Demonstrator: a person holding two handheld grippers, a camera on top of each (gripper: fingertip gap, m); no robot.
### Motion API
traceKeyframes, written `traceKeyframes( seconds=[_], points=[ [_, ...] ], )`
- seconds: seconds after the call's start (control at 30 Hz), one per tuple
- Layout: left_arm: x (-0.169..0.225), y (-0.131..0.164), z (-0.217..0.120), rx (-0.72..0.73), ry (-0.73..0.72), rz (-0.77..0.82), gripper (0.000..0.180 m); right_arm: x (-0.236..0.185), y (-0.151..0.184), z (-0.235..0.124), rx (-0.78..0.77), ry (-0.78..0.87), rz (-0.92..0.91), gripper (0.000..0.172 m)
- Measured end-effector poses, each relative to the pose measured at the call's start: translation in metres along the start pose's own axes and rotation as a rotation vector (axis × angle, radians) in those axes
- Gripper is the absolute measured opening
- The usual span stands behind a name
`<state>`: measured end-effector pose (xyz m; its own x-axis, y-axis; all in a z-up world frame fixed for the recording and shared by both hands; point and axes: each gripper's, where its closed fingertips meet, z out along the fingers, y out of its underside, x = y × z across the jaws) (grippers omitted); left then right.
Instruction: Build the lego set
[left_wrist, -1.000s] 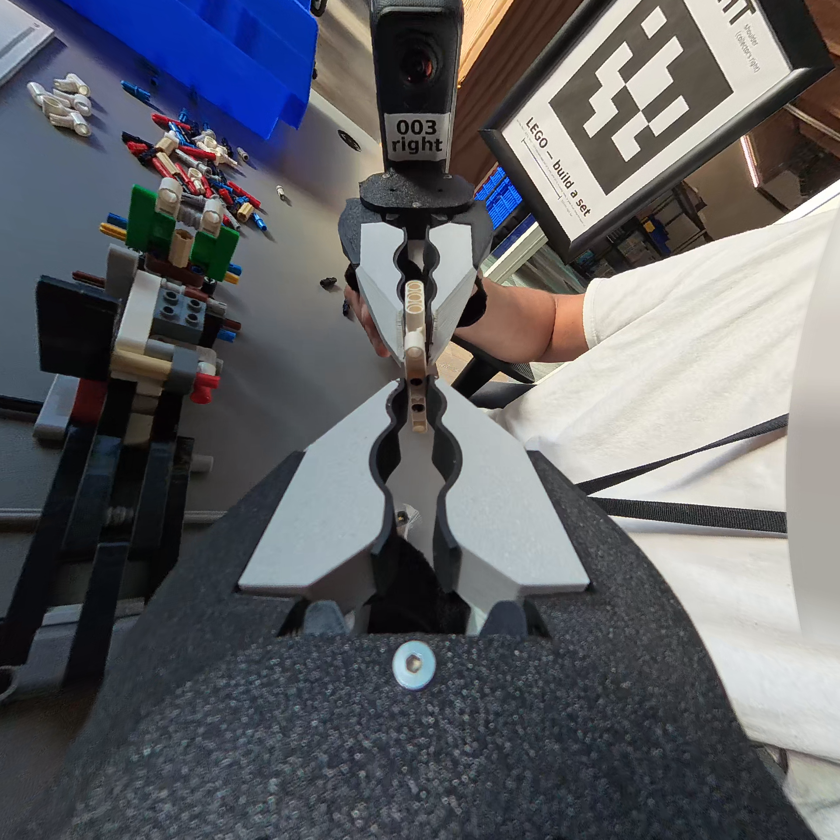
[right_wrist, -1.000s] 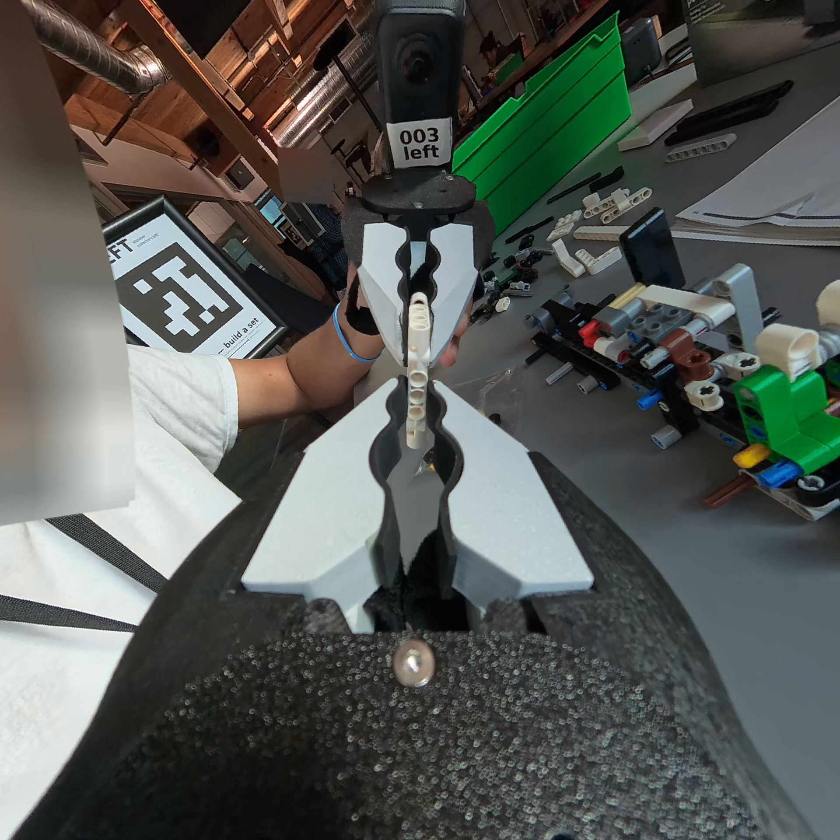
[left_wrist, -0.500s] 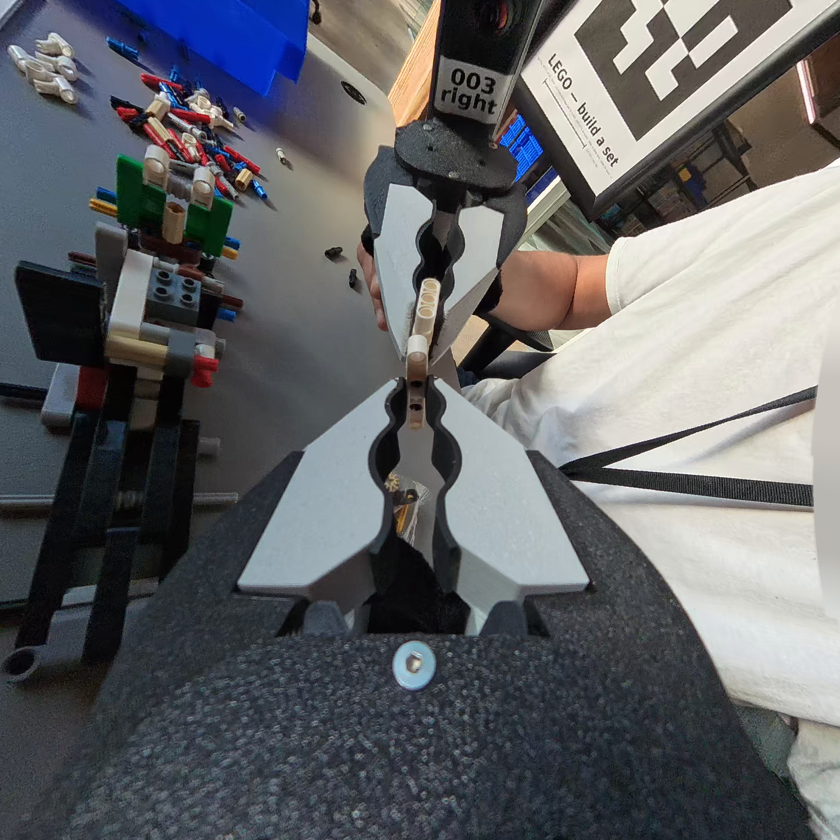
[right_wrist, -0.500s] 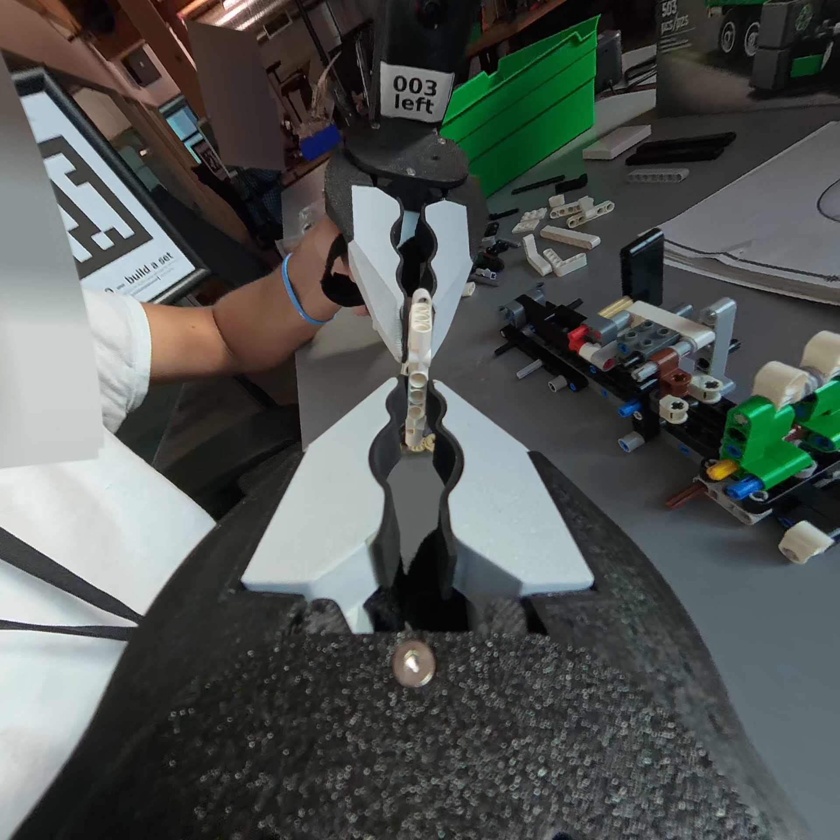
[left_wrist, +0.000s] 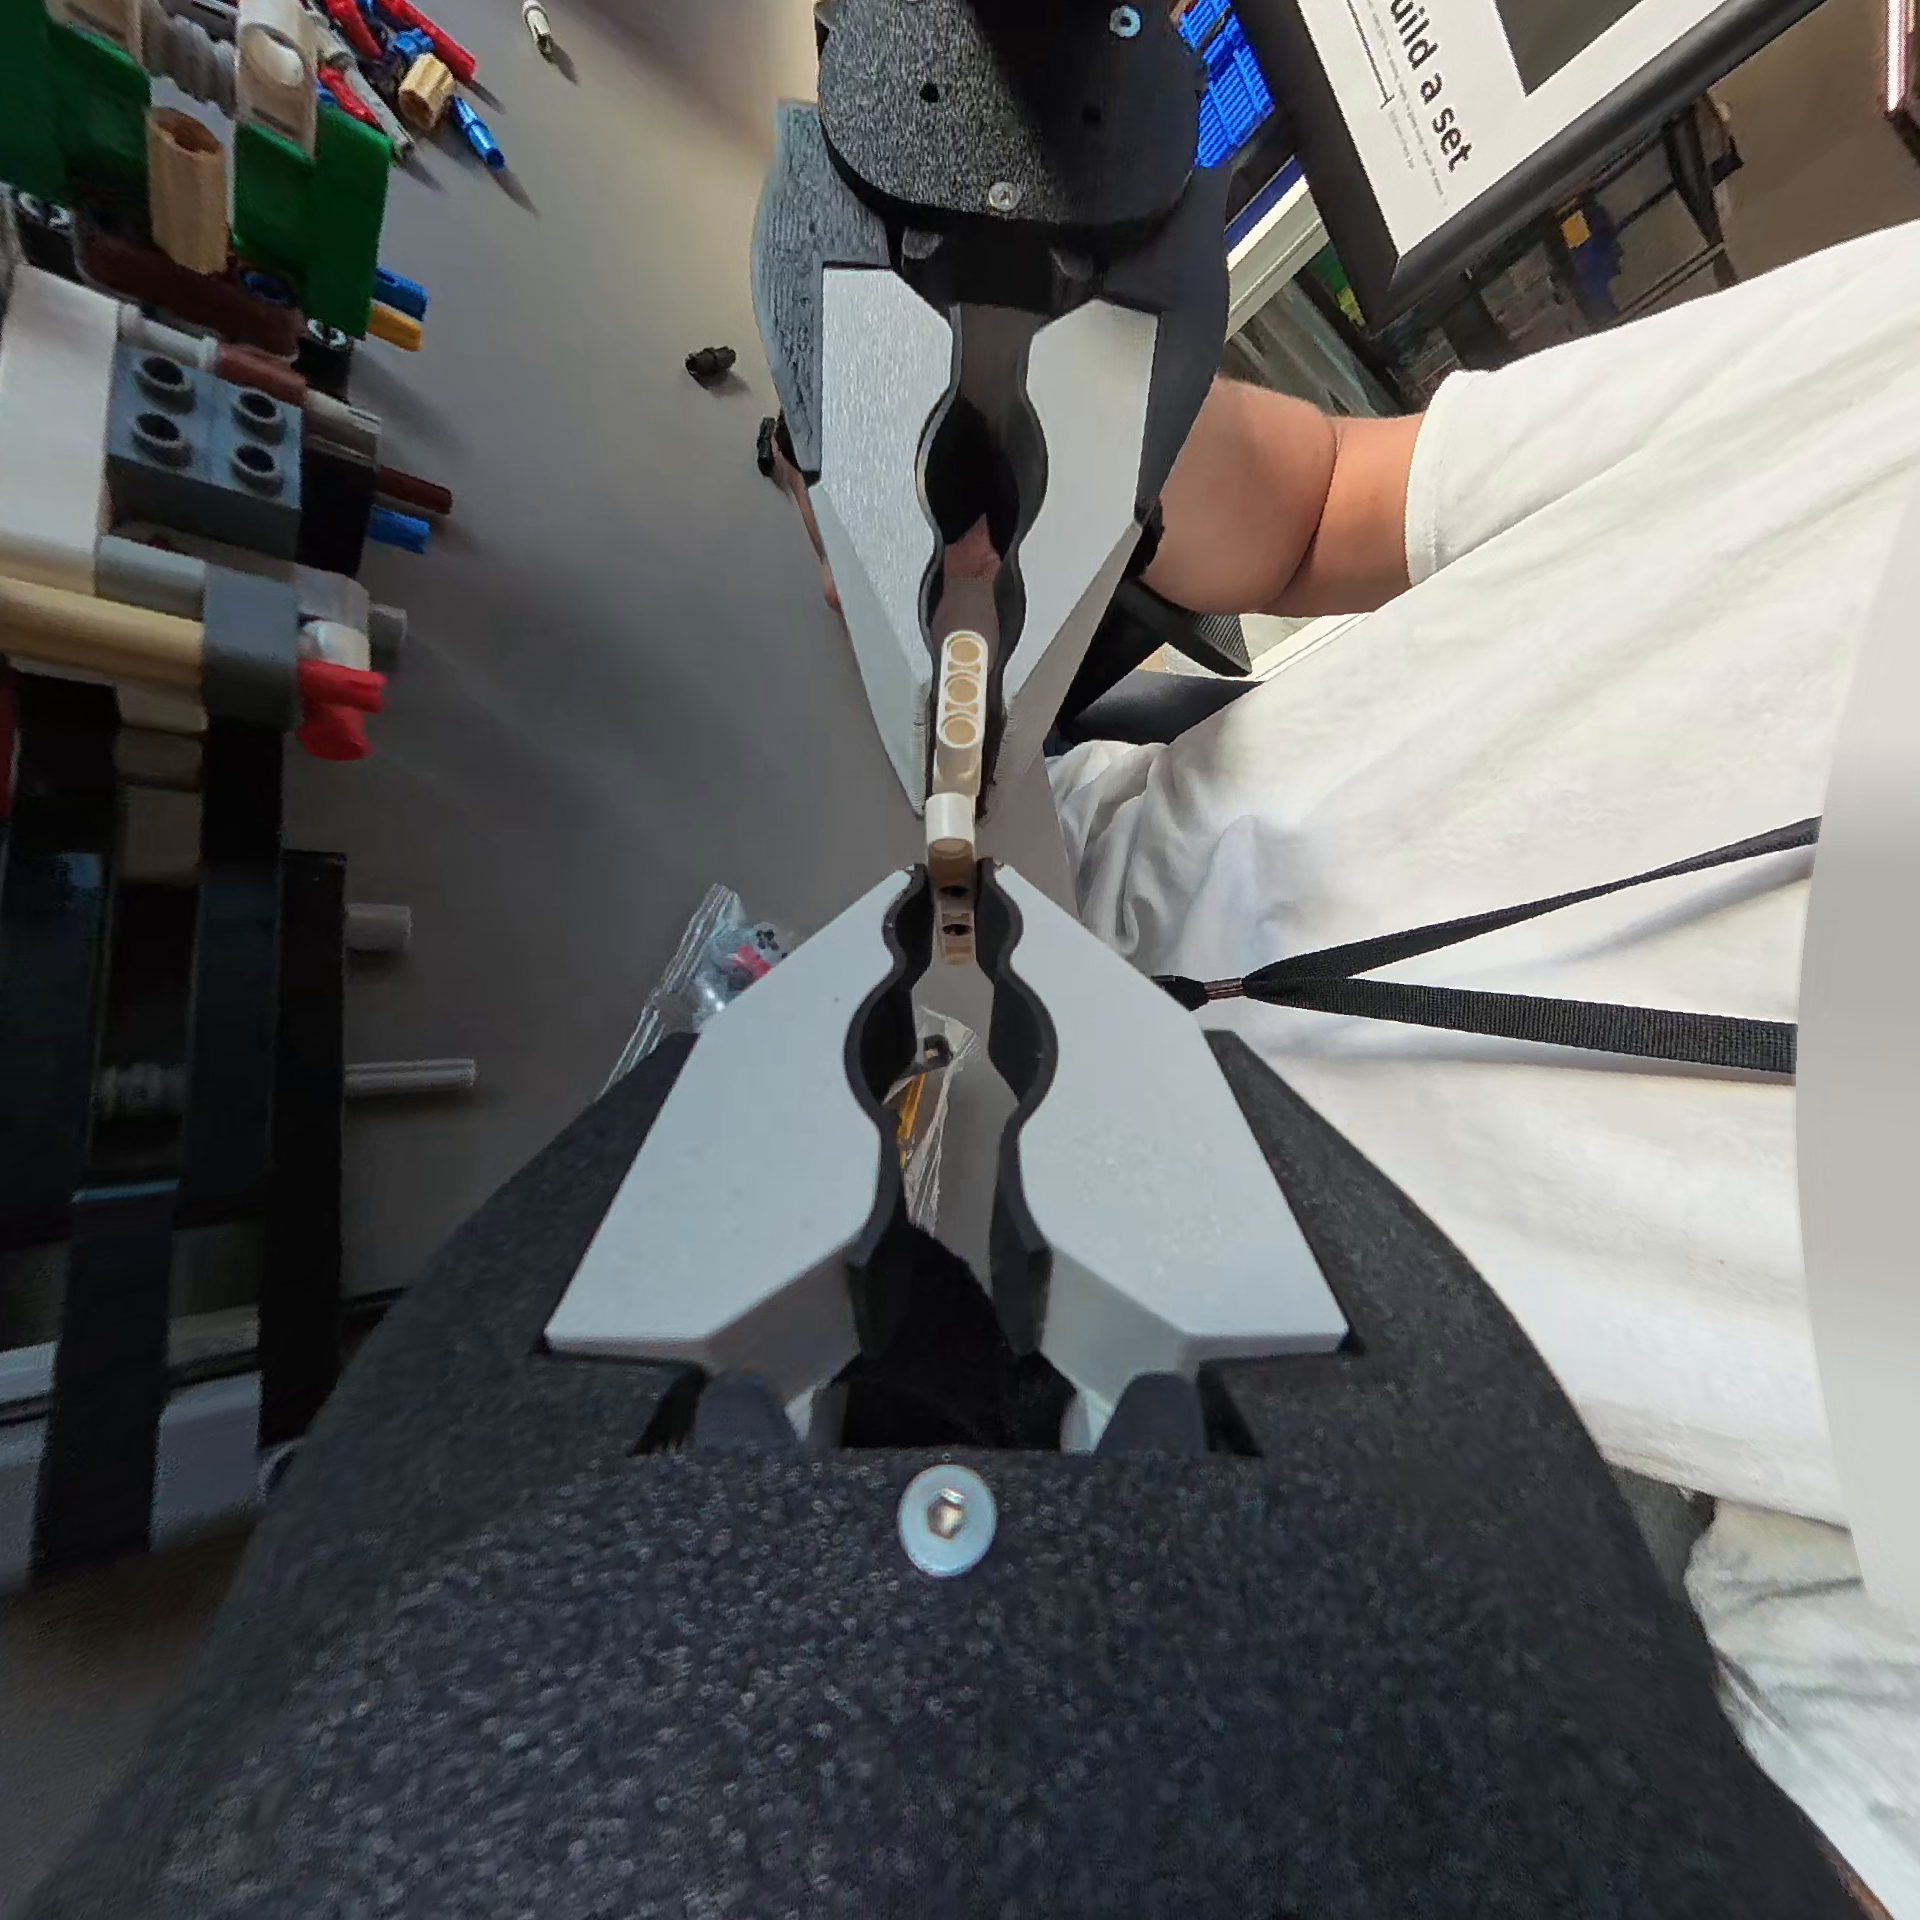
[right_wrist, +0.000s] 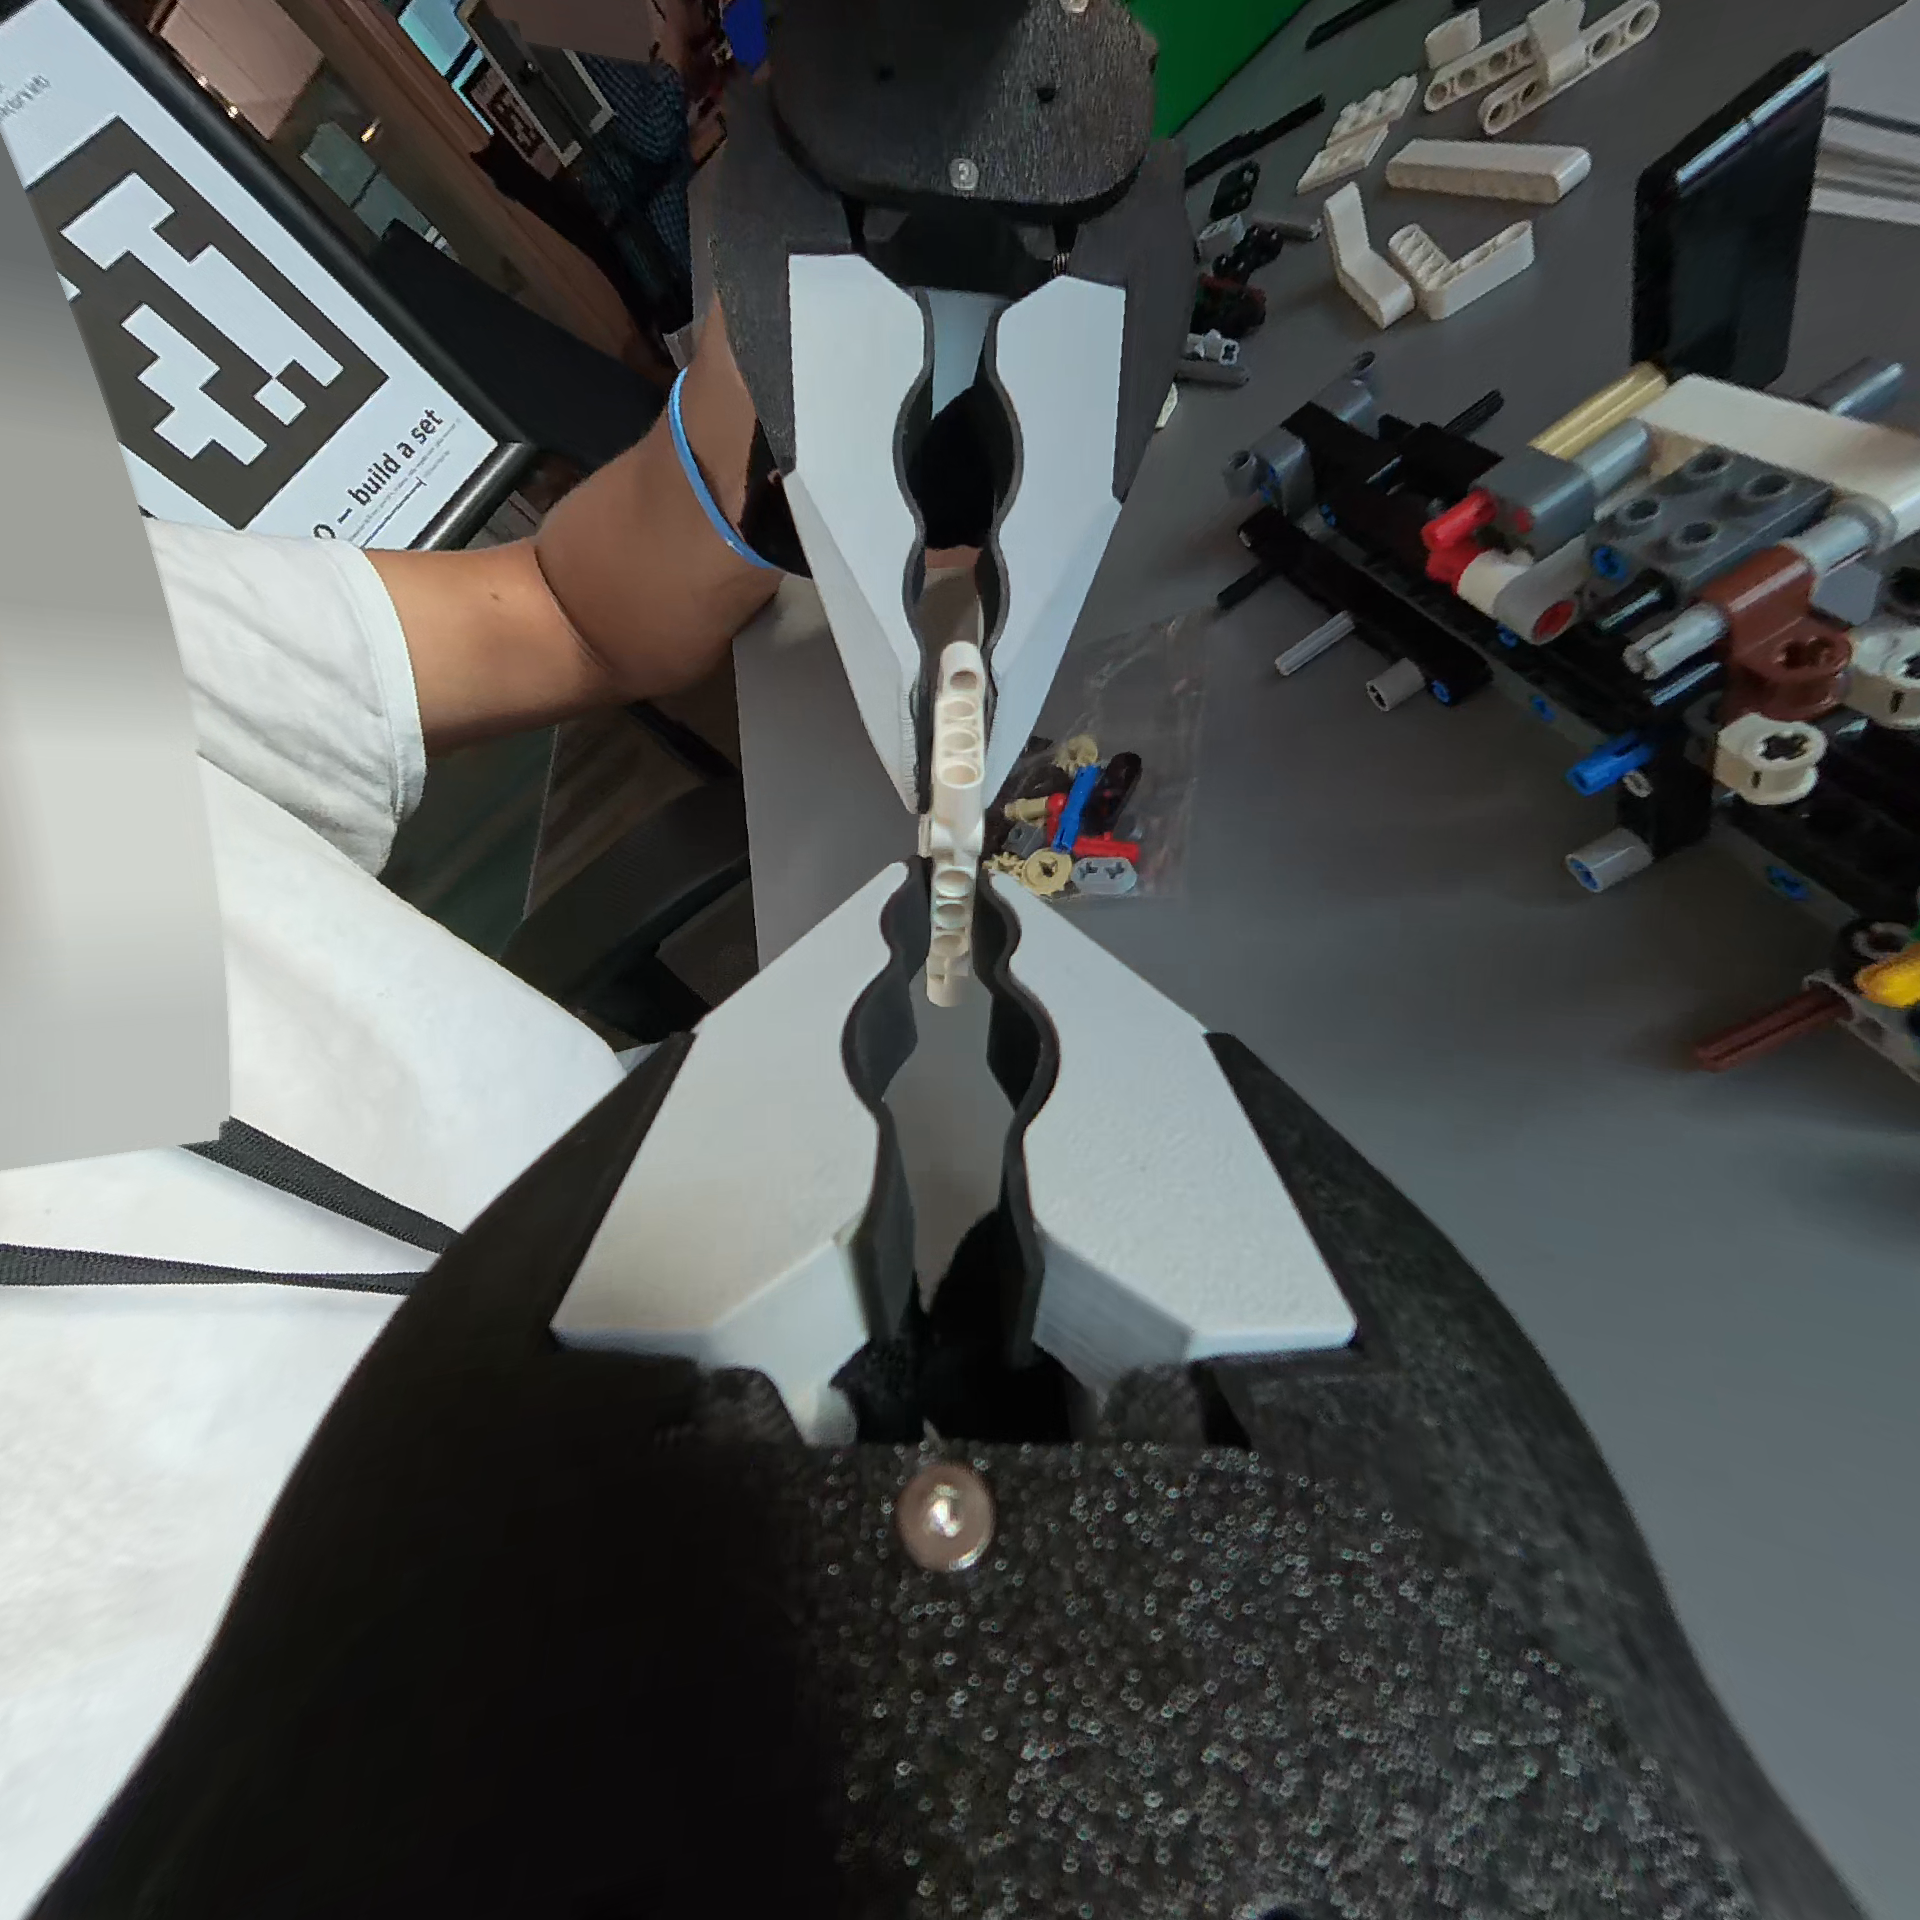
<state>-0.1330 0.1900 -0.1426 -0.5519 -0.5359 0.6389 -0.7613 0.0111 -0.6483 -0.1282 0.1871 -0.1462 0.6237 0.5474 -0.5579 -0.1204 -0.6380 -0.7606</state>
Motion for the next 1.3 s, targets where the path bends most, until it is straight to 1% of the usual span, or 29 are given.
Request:
traceKeyframes(
  seconds=[0.13, 0.33, 0.53, 0.7, 0.87, 0.97, 1.17, 1.3],
  points=[
    [-0.002, 0.006, 0.002, -0.039, -0.01, 0.01, 0.005, 0.001, 0.007, 0.004, -0.05, 0.009, -0.004, 0.006],
    [-0.002, 0.009, 0.005, -0.062, -0.027, 0.044, 0.005, 0.001, 0.011, 0.006, -0.078, 0.022, -0.027, 0.006],
    [0.001, 0.01, 0.007, -0.066, -0.018, 0.056, 0.005, -0.004, 0.003, 0.003, -0.024, -0.024, -0.013, 0.009],
    [0.003, 0.008, 0.008, -0.047, 0.013, 0.044, 0.005, -0.003, 0.003, 0.003, -0.023, -0.012, -0.023, 0.006],
    [0.008, 0.01, 0.01, -0.066, 0.025, 0.09, 0.005, -0.01, 0.006, 0.004, -0.039, -0.072, -0.004, 0.006],
    [0.005, 0.01, 0.013, -0.074, -0.014, 0.111, 0.004, -0.007, 0.007, 0.004, -0.051, -0.061, 0.014, 0.006],
    [0.001, 0.011, 0.014, -0.078, -0.027, 0.108, 0.004, -0.004, 0.009, 0.005, -0.063, -0.028, 0.001, 0.006],
    [0.002, 0.004, 0.011, -0.029, -0.013, 0.085, 0.004, -0.003, 0.003, 0.001, -0.016, -0.012, -0.009, 0.005]
  ],
)
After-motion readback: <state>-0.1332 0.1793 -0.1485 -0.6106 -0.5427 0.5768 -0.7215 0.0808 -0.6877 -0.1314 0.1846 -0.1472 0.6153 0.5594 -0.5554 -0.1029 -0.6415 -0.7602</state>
